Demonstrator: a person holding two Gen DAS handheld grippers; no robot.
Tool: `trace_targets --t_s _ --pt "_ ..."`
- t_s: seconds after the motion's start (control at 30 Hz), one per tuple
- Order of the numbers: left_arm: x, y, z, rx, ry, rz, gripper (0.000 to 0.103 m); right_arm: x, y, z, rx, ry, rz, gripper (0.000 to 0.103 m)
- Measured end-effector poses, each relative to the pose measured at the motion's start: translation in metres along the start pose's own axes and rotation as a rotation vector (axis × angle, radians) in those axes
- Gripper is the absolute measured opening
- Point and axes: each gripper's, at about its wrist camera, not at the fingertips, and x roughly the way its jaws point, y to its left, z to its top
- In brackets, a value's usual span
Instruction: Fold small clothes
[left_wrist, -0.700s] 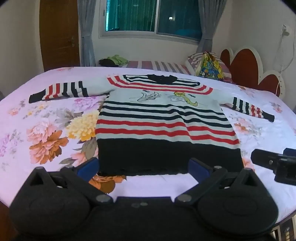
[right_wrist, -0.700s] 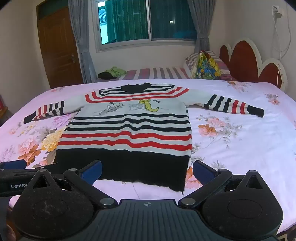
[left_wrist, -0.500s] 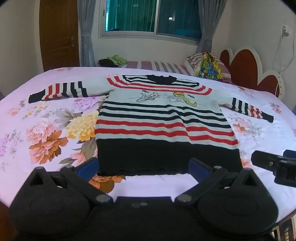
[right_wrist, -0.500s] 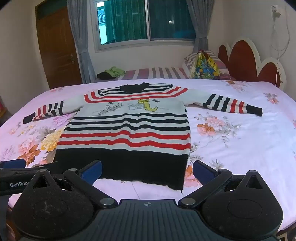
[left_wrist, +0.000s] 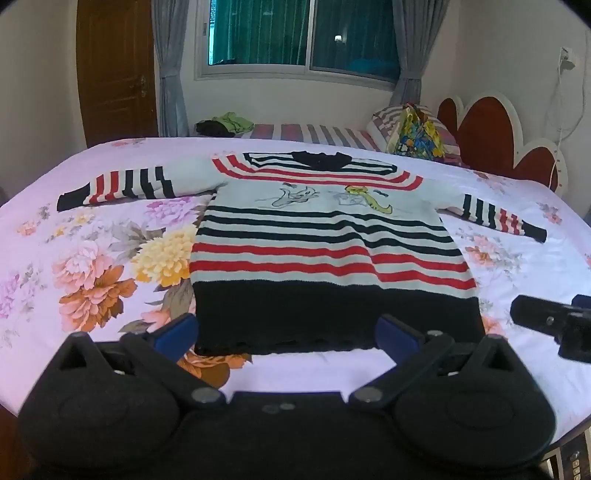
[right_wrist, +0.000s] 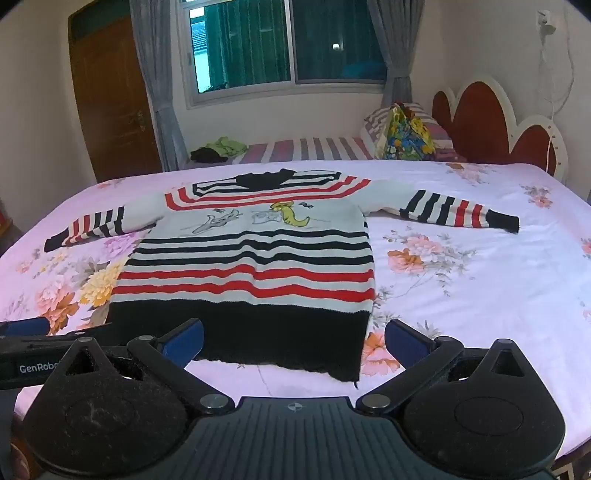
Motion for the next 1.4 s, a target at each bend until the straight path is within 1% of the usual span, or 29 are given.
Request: trace_targets --t_s 1.4 --pt "0.0058 0.0043 -0.0002 -0.009 0.008 0.005 0.102 0.0089 -0.0011 -0.0033 0.013 0.004 0.002 0.103"
